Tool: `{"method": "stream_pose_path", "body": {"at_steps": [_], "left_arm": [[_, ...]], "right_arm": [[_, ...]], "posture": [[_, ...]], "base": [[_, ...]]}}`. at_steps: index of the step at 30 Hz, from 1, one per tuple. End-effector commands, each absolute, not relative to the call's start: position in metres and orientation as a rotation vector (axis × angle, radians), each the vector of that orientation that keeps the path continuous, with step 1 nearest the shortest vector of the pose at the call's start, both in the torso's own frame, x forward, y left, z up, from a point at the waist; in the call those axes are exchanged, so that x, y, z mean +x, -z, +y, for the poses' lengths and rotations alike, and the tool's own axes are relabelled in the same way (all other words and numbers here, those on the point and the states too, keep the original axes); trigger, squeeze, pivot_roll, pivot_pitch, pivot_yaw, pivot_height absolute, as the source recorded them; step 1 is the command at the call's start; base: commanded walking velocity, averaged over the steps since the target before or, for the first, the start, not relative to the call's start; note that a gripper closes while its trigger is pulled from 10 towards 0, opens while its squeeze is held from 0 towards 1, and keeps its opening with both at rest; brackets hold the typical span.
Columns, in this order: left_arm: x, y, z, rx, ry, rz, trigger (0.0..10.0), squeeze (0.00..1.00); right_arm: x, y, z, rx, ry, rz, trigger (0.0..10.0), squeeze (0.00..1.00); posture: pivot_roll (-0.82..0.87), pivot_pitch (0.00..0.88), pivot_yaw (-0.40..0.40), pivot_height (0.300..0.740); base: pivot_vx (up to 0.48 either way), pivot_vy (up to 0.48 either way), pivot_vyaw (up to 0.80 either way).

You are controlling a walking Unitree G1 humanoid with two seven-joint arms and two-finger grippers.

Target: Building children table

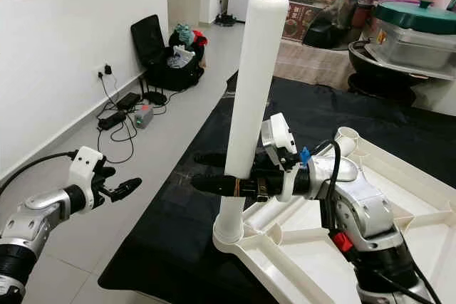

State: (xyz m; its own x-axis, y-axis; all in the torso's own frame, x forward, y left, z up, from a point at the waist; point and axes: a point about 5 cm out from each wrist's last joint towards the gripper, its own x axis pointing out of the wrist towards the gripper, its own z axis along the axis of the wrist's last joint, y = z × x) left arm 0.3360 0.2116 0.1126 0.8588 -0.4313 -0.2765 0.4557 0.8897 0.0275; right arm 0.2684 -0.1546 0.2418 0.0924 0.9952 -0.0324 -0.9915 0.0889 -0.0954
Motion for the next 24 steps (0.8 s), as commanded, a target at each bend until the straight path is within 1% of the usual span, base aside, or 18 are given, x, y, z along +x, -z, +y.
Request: {"method": "stream_pose_path", "body": {"at_steps": [1,7,8,9,10,11,12,13,14,16,17,18,19,20,21,22,24], "left_arm": [[0.334,-0.109,0.212,0.082,0.470,0.284,10.0,0.00],[0.333,-0.107,0.211,0.081,0.469,0.290,10.0,0.00],[0.333,-0.107,0.211,0.082,0.468,0.291,10.0,0.00],[0.333,-0.107,0.211,0.082,0.468,0.291,10.0,0.00],[0.332,-0.106,0.211,0.082,0.466,0.292,10.0,0.00],[0.332,-0.106,0.211,0.082,0.466,0.292,10.0,0.00],[0.331,-0.105,0.212,0.080,0.462,0.294,10.0,0.00],[0.331,-0.104,0.212,0.079,0.459,0.295,10.0,0.00],[0.330,-0.104,0.212,0.078,0.458,0.296,10.0,0.00],[0.330,-0.104,0.213,0.077,0.457,0.296,10.0,0.00],[0.330,-0.103,0.213,0.077,0.456,0.297,10.0,0.00],[0.330,-0.103,0.213,0.077,0.456,0.297,10.0,0.00],[0.330,-0.103,0.212,0.076,0.455,0.297,10.0,0.00],[0.330,-0.103,0.212,0.076,0.455,0.297,10.0,0.00],[0.330,-0.102,0.212,0.076,0.453,0.297,10.0,0.00],[0.330,-0.102,0.212,0.076,0.453,0.297,10.0,0.00],[0.331,-0.103,0.212,0.077,0.448,0.292,10.0,0.00]], "right_arm": [[0.266,-0.212,-0.144,0.001,-1.563,0.125,0.0,0.00],[0.275,-0.209,-0.140,-0.001,-1.532,0.144,0.0,0.00],[0.283,-0.204,-0.138,-0.032,-1.442,0.185,0.0,0.00],[0.283,-0.204,-0.138,-0.032,-1.442,0.185,0.0,0.00],[0.292,-0.197,-0.136,-0.059,-1.330,0.229,0.0,0.00],[0.292,-0.197,-0.136,-0.059,-1.330,0.229,0.0,0.00],[0.303,-0.189,-0.136,-0.050,-1.186,0.284,0.0,0.00],[0.309,-0.183,-0.136,-0.041,-1.094,0.322,0.0,0.00],[0.311,-0.181,-0.137,-0.030,-1.050,0.341,0.0,0.00],[0.312,-0.180,-0.137,-0.023,-1.034,0.348,0.0,0.00],[0.317,-0.174,-0.140,-0.022,-0.919,0.357,0.0,0.00],[0.317,-0.174,-0.140,-0.022,-0.919,0.357,0.0,0.00],[0.323,-0.168,-0.146,-0.009,-0.741,0.355,0.0,0.00],[0.323,-0.168,-0.146,-0.009,-0.741,0.355,0.0,0.00],[0.327,-0.161,-0.152,-0.007,-0.579,0.353,0.0,0.00],[0.327,-0.161,-0.152,-0.007,-0.579,0.353,0.0,0.00],[0.326,-0.153,-0.170,-0.004,-0.272,0.307,0.0,0.00]], "posture": [[0.07,0.000,-0.086,0.740],[0.07,0.000,-0.089,0.740],[0.07,0.000,-0.096,0.740],[0.07,0.000,-0.096,0.740],[0.07,0.000,-0.097,0.740],[0.07,0.000,-0.097,0.740],[0.07,0.000,-0.098,0.740],[0.07,0.000,-0.099,0.740],[0.07,0.000,-0.099,0.740],[0.07,0.000,-0.099,0.740],[0.06,0.000,-0.098,0.740],[0.06,0.000,-0.098,0.740],[0.06,0.000,-0.099,0.740],[0.06,0.000,-0.099,0.740],[0.05,0.000,-0.098,0.740],[0.05,0.000,-0.098,0.740],[0.05,0.000,-0.095,0.740]], "base": [[0.000,0.000,0.00],[0.000,0.000,0.00],[0.000,0.000,0.00],[0.000,0.000,0.00],[0.000,0.000,0.00],[0.000,0.000,0.00],[0.000,0.000,0.00],[0.000,0.000,0.00],[0.000,0.000,0.00],[0.000,0.000,0.00],[0.000,0.000,0.00],[0.000,0.000,0.00],[0.000,0.000,0.00],[0.000,0.000,0.00],[0.000,0.000,0.00],[0.000,0.000,0.00],[0.000,0.000,0.00]]}}
